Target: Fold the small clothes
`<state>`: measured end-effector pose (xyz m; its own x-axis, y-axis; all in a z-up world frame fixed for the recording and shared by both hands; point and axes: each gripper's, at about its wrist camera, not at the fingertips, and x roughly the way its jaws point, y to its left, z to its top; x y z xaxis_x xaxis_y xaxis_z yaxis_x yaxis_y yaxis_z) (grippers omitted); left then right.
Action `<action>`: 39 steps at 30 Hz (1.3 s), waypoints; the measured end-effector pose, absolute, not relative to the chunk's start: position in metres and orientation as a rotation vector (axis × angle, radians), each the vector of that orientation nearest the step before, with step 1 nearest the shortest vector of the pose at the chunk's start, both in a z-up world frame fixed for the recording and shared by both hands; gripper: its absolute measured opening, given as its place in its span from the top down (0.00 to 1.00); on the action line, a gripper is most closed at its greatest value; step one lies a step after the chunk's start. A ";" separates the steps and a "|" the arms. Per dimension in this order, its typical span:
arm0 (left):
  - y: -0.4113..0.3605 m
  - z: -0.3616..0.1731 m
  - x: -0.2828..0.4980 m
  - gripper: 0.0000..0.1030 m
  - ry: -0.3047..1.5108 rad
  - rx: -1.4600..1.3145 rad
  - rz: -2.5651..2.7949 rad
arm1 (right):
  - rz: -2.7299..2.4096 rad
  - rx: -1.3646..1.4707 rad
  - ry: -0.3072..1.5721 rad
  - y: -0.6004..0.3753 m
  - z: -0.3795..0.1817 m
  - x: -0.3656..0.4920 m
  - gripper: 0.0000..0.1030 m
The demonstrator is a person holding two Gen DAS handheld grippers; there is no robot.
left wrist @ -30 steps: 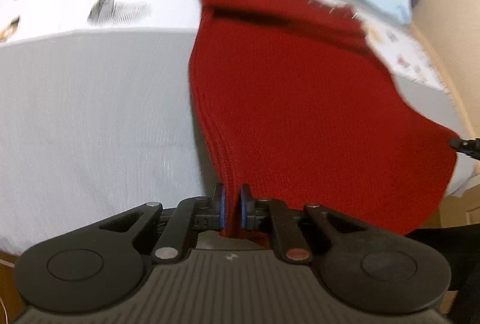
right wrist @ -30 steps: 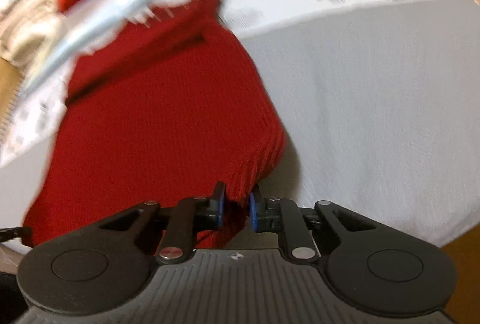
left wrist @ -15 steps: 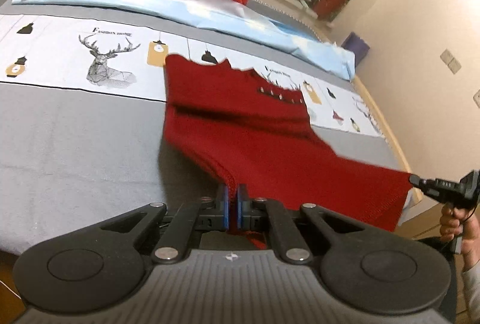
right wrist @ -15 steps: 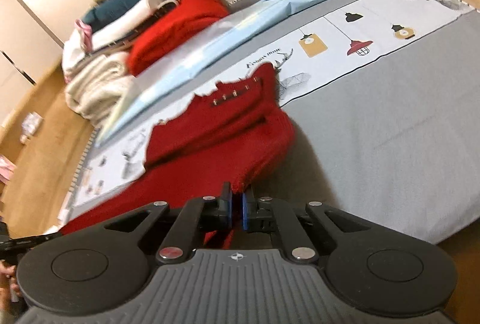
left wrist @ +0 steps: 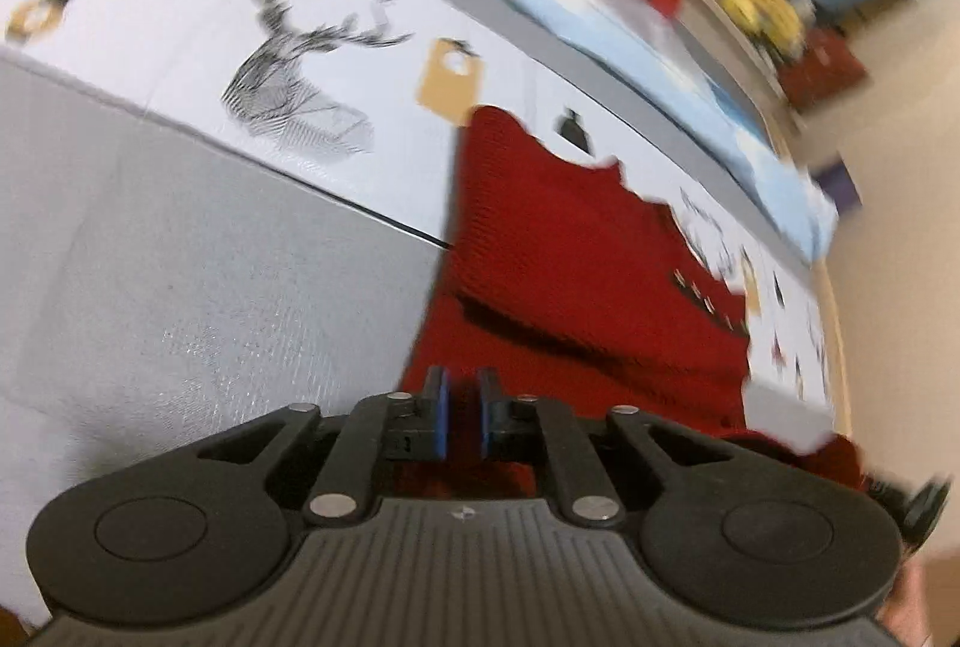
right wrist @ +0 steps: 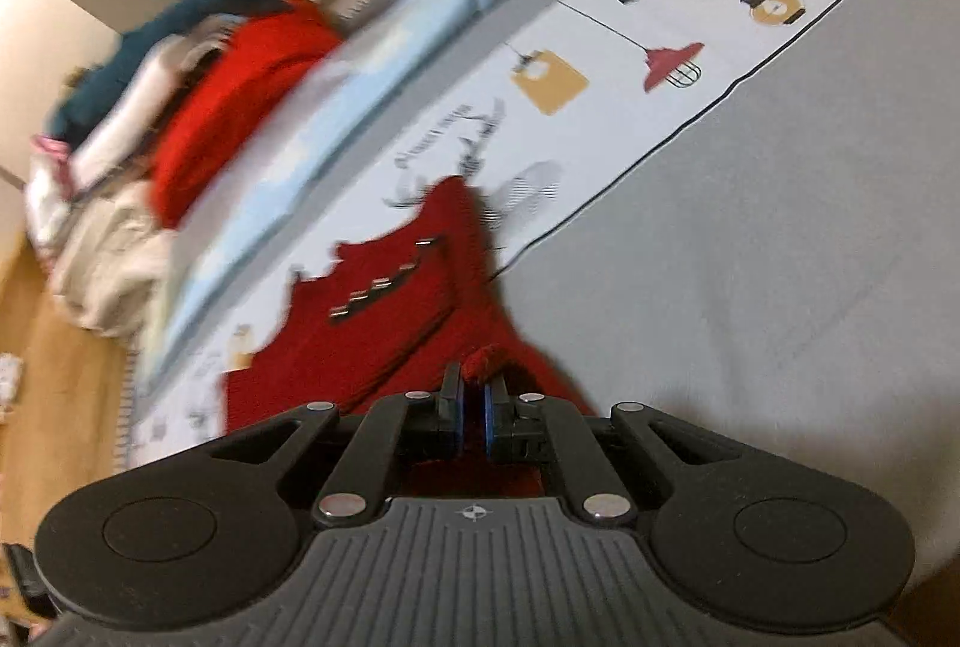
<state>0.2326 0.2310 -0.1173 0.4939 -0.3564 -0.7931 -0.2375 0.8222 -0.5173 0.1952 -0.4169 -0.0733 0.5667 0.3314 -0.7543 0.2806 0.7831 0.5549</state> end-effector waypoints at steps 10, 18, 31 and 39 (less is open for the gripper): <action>0.212 -0.142 0.246 0.47 1.102 -0.475 -0.071 | -0.088 0.566 0.990 -0.414 -0.125 0.210 0.53; 0.168 -0.174 0.252 0.48 1.133 -0.292 -0.157 | 0.045 0.513 1.127 -0.393 -0.154 0.212 0.54; 0.174 -0.116 0.232 0.93 0.733 -0.137 -0.146 | 0.091 0.349 0.708 -0.373 -0.074 0.195 0.91; 0.181 -0.082 0.242 0.94 0.446 -0.152 -0.053 | 0.013 0.287 0.452 -0.362 -0.045 0.217 0.91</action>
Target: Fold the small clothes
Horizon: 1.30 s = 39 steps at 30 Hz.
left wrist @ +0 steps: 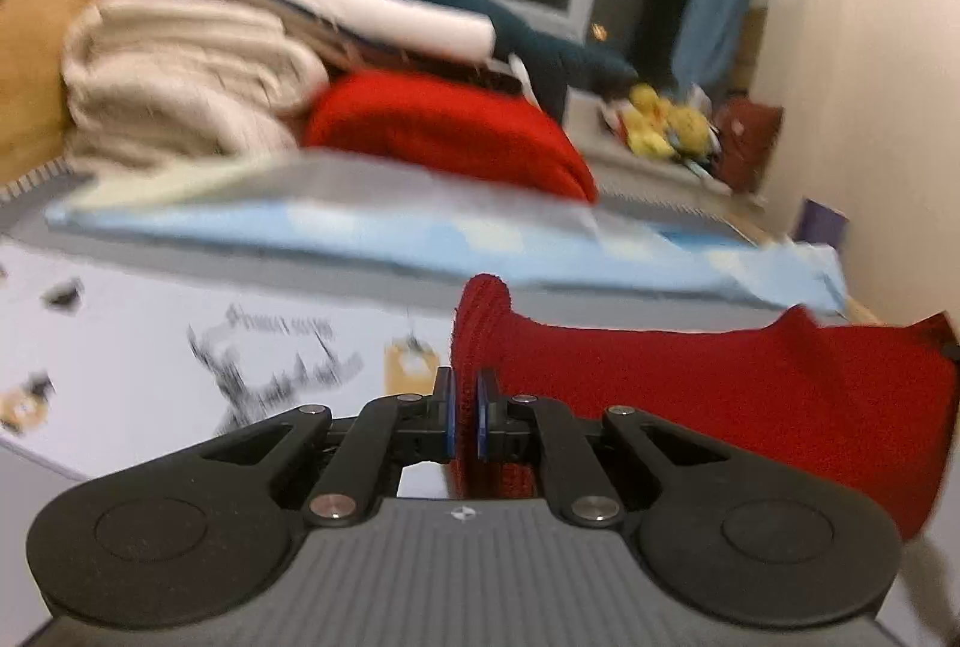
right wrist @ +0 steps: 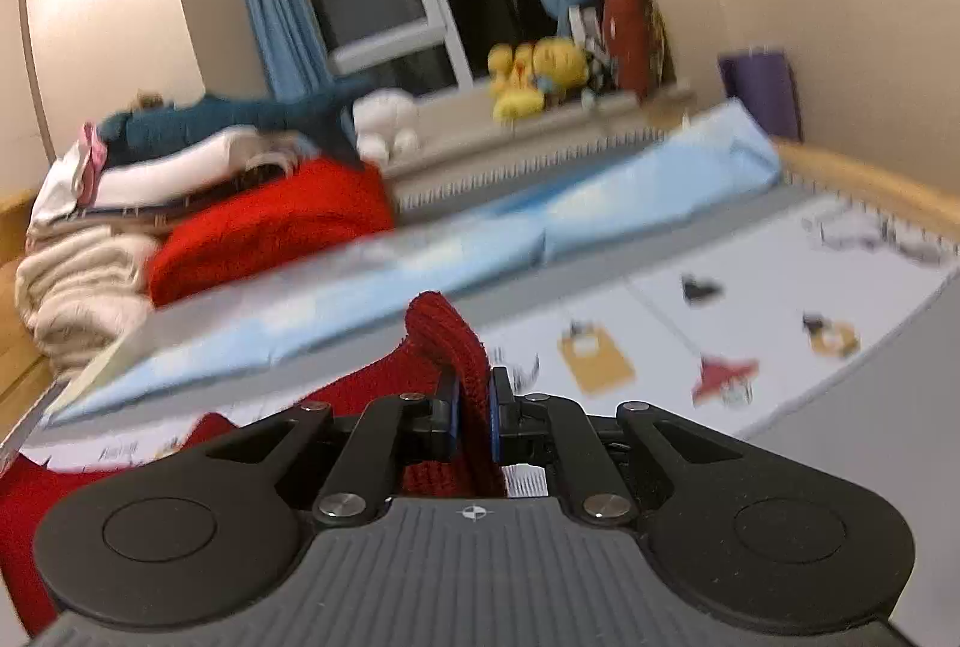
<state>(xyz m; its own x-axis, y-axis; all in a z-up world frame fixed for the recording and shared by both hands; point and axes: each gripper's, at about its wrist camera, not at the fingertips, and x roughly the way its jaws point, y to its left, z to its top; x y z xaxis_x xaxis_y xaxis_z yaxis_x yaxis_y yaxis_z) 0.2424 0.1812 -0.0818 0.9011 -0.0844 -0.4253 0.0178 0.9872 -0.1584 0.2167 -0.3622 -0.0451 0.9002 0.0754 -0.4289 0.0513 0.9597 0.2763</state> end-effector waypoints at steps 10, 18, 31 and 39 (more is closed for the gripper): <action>0.173 -0.144 0.324 0.78 0.780 -0.258 0.067 | -0.175 0.288 0.636 -0.344 -0.102 0.320 0.70; 0.198 -0.196 0.323 0.54 1.081 -0.437 -0.037 | -0.104 0.300 1.055 -0.350 -0.163 0.306 0.51; 0.189 -0.162 0.309 0.86 0.960 -0.362 -0.017 | -0.105 0.470 0.853 -0.375 -0.131 0.279 0.90; 0.202 -0.157 0.297 0.52 1.189 -0.445 0.038 | -0.184 0.387 1.112 -0.364 -0.149 0.273 0.60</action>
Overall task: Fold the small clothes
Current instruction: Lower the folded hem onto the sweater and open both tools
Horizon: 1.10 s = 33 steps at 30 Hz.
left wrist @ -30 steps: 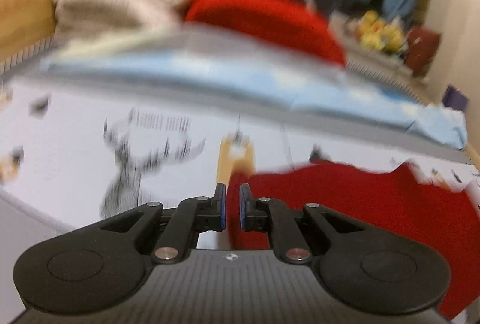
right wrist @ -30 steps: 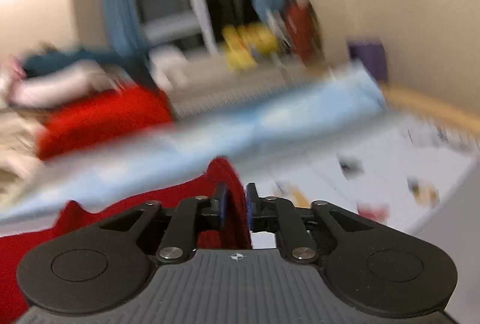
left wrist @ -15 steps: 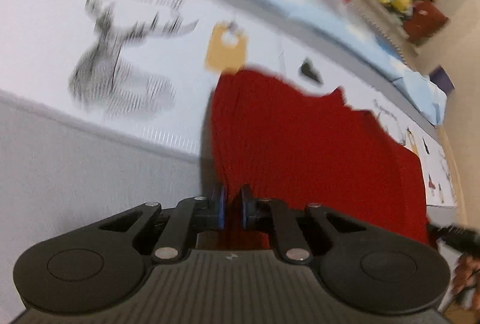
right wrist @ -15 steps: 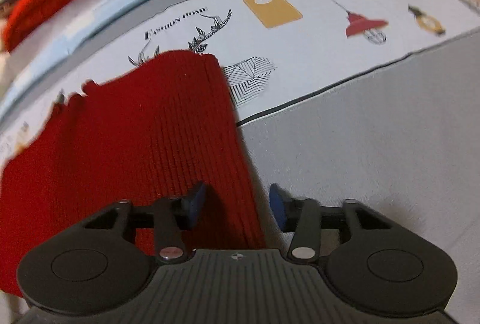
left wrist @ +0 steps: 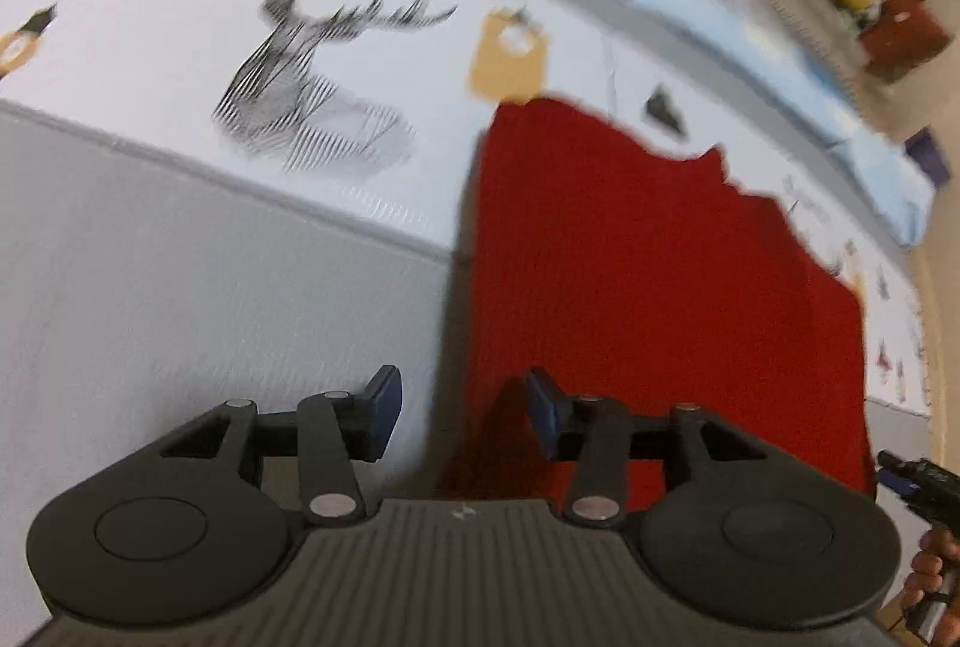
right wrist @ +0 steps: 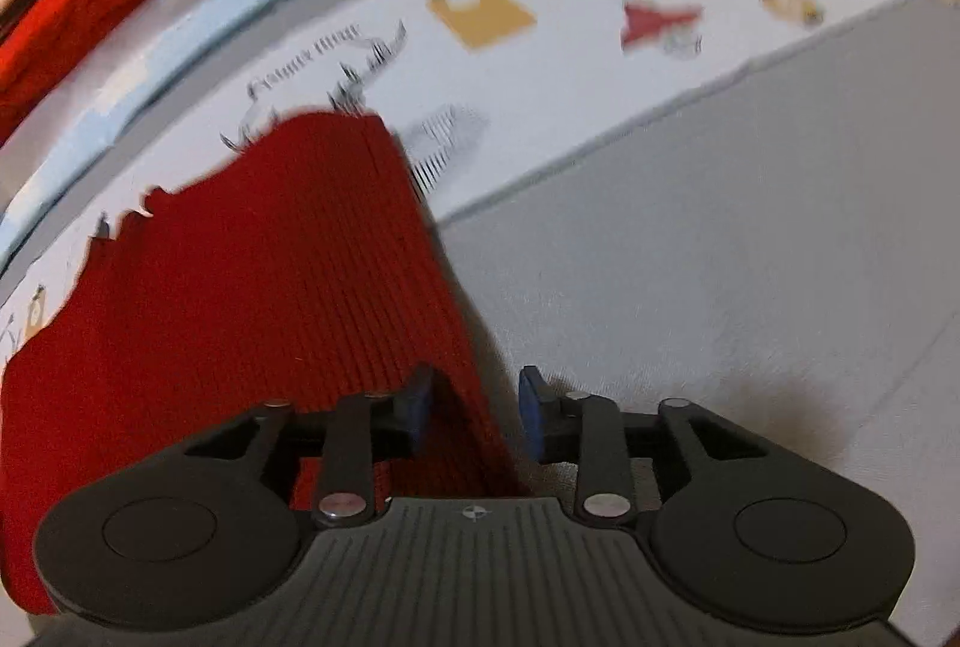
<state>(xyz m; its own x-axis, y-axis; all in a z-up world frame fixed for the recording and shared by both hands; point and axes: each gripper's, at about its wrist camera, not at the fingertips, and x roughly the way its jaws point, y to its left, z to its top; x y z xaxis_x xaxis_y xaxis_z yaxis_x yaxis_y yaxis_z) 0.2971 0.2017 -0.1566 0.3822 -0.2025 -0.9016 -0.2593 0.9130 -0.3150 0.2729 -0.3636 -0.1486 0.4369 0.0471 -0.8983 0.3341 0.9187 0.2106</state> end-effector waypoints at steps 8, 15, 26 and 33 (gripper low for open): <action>0.199 -0.191 0.257 0.52 1.238 -0.556 0.033 | -0.176 0.388 1.190 -0.359 -0.160 0.237 0.43; 0.191 -0.184 0.256 0.85 1.192 -0.507 -0.035 | -0.157 0.526 1.186 -0.370 -0.170 0.229 0.65; 0.192 -0.139 0.233 0.89 1.168 -0.442 -0.126 | -0.124 0.563 1.109 -0.374 -0.132 0.215 0.81; 0.204 -0.124 0.191 0.88 1.208 -0.399 -0.177 | -0.081 0.582 1.169 -0.386 -0.111 0.184 0.82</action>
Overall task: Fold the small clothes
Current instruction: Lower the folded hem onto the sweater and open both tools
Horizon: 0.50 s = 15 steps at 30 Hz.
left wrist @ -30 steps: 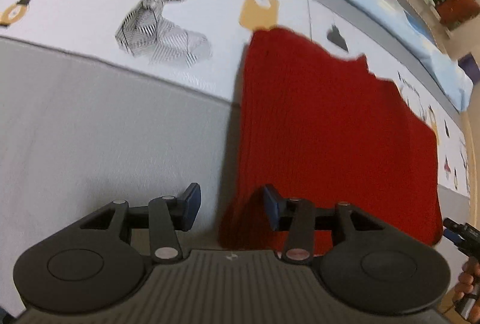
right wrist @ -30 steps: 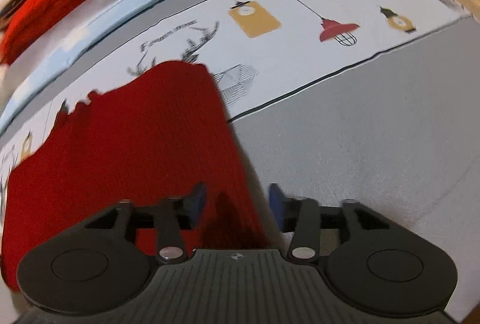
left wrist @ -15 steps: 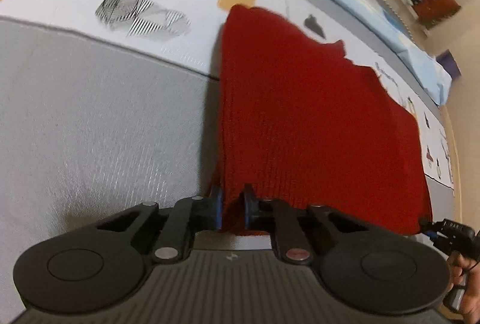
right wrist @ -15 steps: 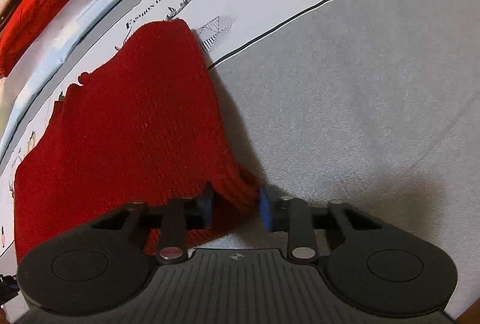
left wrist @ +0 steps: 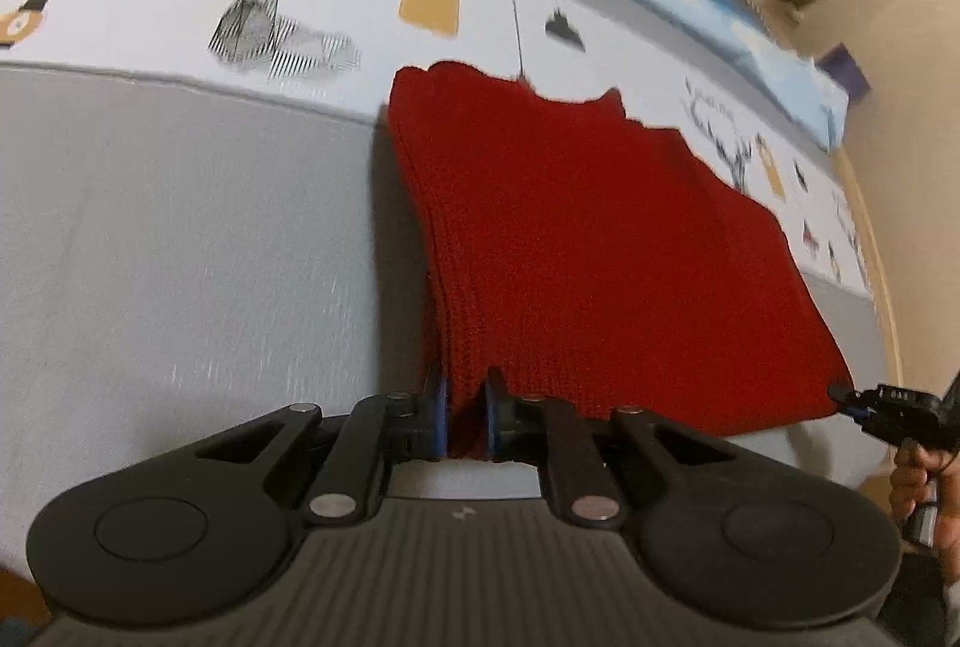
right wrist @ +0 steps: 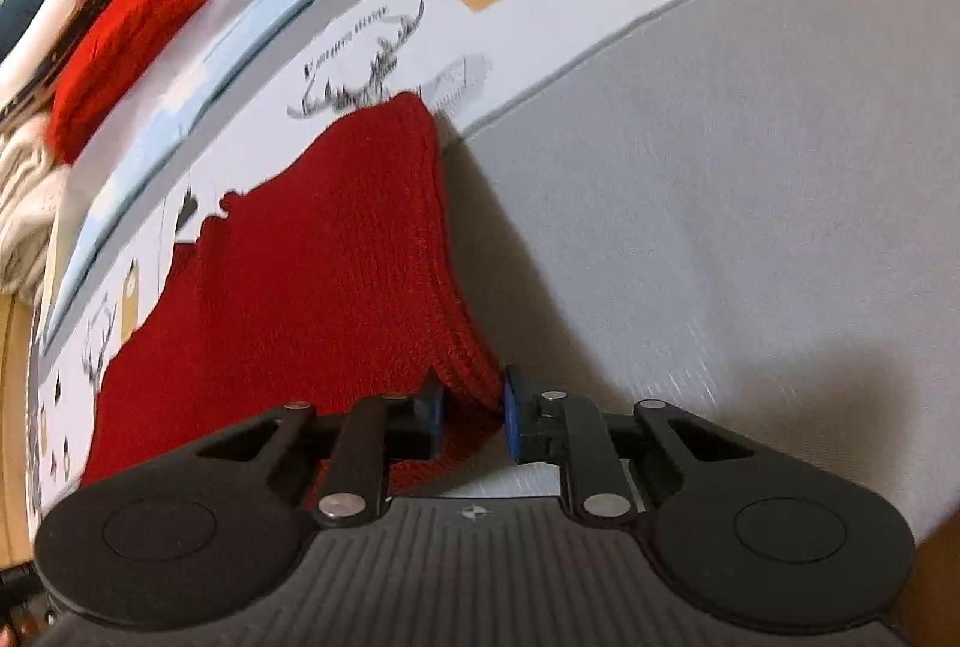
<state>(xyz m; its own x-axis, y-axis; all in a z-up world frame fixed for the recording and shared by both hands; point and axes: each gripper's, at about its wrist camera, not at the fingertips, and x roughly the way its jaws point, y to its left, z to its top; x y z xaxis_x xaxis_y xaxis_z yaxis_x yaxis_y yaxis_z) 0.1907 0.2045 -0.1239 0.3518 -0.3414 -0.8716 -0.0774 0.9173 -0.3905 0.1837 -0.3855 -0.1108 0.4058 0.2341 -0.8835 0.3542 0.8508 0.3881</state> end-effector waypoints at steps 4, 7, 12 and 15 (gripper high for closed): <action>0.197 -0.132 0.186 0.85 1.269 -0.262 -0.113 | -0.108 0.571 1.261 -0.391 -0.124 0.170 0.78; 0.200 -0.122 0.189 0.80 1.193 -0.284 -0.110 | -0.136 0.496 1.231 -0.389 -0.120 0.169 0.76; 0.174 -0.123 0.200 0.76 1.191 -0.285 -0.208 | -0.069 0.373 1.132 -0.374 -0.107 0.175 0.74; 0.148 -0.148 0.212 0.72 1.295 -0.174 -0.202 | -0.020 0.322 1.208 -0.362 -0.123 0.183 0.74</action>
